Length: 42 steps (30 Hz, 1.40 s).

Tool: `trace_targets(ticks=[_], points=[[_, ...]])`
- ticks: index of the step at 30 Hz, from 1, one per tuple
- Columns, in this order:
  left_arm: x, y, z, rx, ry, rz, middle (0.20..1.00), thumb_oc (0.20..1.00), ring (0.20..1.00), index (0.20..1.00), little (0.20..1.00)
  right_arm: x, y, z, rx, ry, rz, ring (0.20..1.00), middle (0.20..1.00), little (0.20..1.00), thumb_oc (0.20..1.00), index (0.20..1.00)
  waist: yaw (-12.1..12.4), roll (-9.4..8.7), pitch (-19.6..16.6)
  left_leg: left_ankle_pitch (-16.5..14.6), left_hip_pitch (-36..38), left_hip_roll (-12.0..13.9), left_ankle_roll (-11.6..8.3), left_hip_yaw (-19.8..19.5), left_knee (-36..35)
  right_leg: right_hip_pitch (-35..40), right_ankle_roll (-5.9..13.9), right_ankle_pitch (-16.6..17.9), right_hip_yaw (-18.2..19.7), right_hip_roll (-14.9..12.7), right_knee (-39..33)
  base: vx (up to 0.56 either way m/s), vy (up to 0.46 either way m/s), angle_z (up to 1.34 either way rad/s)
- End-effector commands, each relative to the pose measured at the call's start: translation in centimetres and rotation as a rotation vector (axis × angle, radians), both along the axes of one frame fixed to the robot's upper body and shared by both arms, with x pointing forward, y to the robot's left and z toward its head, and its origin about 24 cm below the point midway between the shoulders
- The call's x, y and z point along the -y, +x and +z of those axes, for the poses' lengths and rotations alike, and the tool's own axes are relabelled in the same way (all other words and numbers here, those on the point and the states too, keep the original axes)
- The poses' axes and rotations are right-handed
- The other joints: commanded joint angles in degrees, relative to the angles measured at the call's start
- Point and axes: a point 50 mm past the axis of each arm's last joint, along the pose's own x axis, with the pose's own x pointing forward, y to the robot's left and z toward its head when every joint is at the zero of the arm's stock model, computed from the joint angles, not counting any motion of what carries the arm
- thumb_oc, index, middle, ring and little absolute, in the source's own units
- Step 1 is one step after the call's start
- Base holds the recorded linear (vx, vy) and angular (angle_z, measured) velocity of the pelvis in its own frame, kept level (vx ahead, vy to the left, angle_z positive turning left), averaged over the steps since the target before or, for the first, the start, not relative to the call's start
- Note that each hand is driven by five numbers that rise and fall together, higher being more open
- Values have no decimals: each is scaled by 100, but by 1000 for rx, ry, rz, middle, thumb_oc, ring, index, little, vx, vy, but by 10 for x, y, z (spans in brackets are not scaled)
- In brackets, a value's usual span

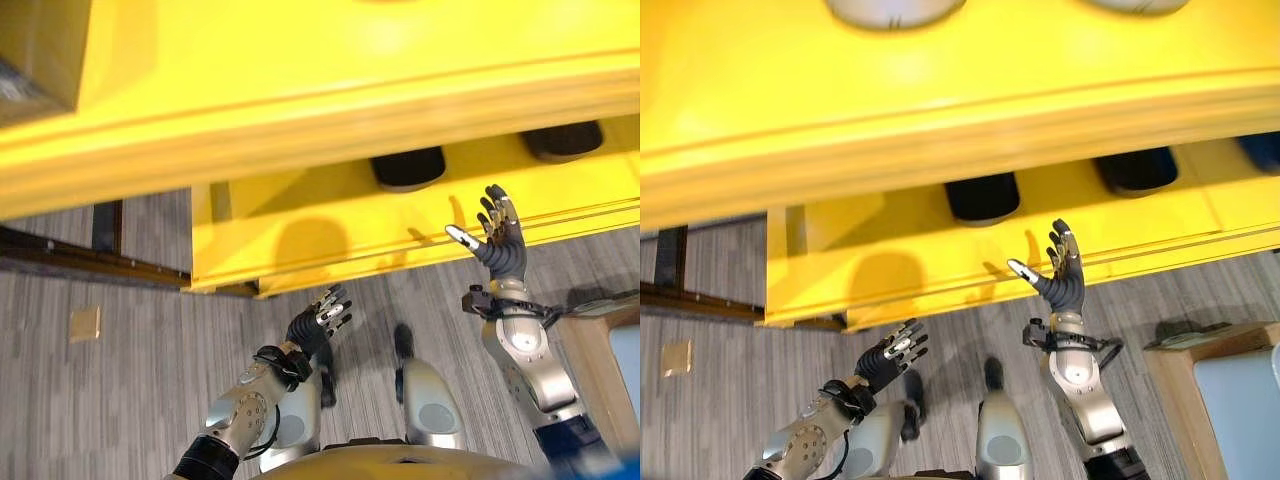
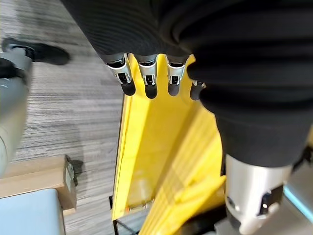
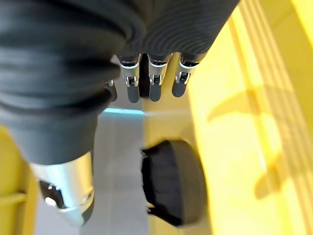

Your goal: Move parts from the plastic box to the shelf.

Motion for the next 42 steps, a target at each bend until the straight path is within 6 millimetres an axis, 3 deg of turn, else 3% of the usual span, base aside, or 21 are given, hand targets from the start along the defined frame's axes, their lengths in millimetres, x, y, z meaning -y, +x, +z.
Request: trace_targets(ticks=[1, 2, 4, 11, 15, 17, 19, 24, 25, 28, 32, 33, 37, 42], points=[[1, -17, 3, 34, -41, 6, 1000, 1000, 1000, 1000, 1000, 2, 8, 12, 53, -22, 81, 1000, 1000, 1000, 1000, 1000, 100, 136, -249, 2, 243, 172, -111, -646, -445, -67, 87, -195, 47, 392, 317, -14, 181, -4], [-5, -23, 1, 22, -41, 35, 1000, 1000, 1000, 1000, 1000, 2, -2, 0, 1, -40, 113, 1000, 1000, 1000, 1000, 1000, 89, 126, -370, 37, 374, 179, -112, -616, -584, 58, 137, -128, 29, 349, 174, -22, 167, -4], [-10, -26, -1, 14, -37, 54, 1000, 1000, 1000, 1000, 1000, 1, -8, -5, -21, -56, 136, 1000, 1000, 1000, 1000, 1000, 91, 114, -455, 35, 470, 166, -98, -593, -668, 161, 186, -90, 4, 304, 65, -46, 144, -5], [-17, -24, 1, 24, -40, 36, 1000, 1000, 1000, 1000, 1000, -8, -8, -12, -78, -142, 204, 1000, 1000, 1000, 1000, 1000, 157, 57, -575, -94, 708, 41, -15, -509, -750, 395, 393, 59, -125, 90, -196, -86, 130, -6], [-11, -23, -8, -1, 13, -76, 1000, 1000, 1000, 1000, 1000, -6, -2, -62, -348, 24, 128, 1000, 1000, 1000, 1000, 1000, 224, 40, -547, -266, 795, -131, 141, -530, -602, 461, 511, 249, -104, -73, -268, -117, 150, 2], [-12, -21, -13, -1, 48, -139, 1000, 1000, 1000, 1000, 1000, -4, -6, -76, -392, 32, 105, 1000, 1000, 1000, 1000, 1000, 194, 40, -549, -325, 819, -207, 209, -519, -558, 449, 625, 413, -54, -186, -330, -113, 169, 0], [-9, -21, -17, -3, 113, -270, 1000, 1000, 1000, 1000, 1000, 9, -7, -79, -388, 23, 1, 1000, 1000, 1000, 1000, 1000, 122, 20, -519, -442, 806, -248, 277, -423, -401, 396, 724, 691, -15, -383, -396, -149, 237, -5], [-5, -20, -21, -27, 139, -290, 1000, 1000, 1000, 1000, 1000, 29, -8, -81, -408, 12, -99, 1000, 1000, 1000, 1000, 1000, 35, -38, -482, -583, 867, -350, 327, -321, -325, 200, 794, 1144, -58, -576, -542, -92, 137, -30], [-15, -25, -28, -50, 210, -225, 1000, 1000, 1000, 1000, 1000, 35, -6, -85, -433, -30, -124, 1000, 1000, 1000, 1000, 1000, 129, -55, -457, -586, 1012, -291, 286, -87, -405, 100, 852, 1202, -564, -638, -364, -97, 75, -66], [-34, -23, -31, -35, 349, -145, 1000, 1000, 1000, 1000, 1000, 41, -3, -87, -460, -180, -102, 1000, 1000, 1000, 1000, 1000, 266, -46, -515, -473, 1009, -163, 302, 75, -476, 86, 787, 960, -884, -654, 425, -64, -10, -125], [-47, -23, -27, -51, 302, -24, 1000, 1000, 1000, 1000, 1000, 50, -5, -98, -538, -182, -166, 1000, 1000, 1000, 1000, 1000, 485, 17, -592, -343, 1015, 51, 316, 253, -578, 384, 558, 464, -1401, -660, 943, 30, -129, -39], [-51, -22, -25, -49, 304, 1, 1000, 1000, 1000, 1000, 1000, 52, -5, -103, -553, -171, -189, 1000, 1000, 1000, 1000, 1000, 619, 2, -630, -435, 1049, 122, 269, 284, -561, 675, 591, 232, -1621, -706, 820, 103, -249, -41], [-59, -26, -24, -60, 319, 76, 1000, 1000, 1000, 1000, 1000, 54, -6, -108, -577, -154, -249, 1000, 1000, 1000, 1000, 1000, 779, -133, -670, -360, 1075, 352, 34, 440, -505, 1104, 632, 119, -1971, -529, 118, 127, -304, -34], [-62, -29, -26, -78, 275, 158, 1000, 1000, 1000, 1000, 1000, 69, -16, -108, -603, -195, -332, 1000, 1000, 1000, 1000, 1000, 594, -173, -774, -179, 1267, 535, -143, 583, -788, 1123, 498, -66, -1815, -254, -118, 174, -276, -44]])
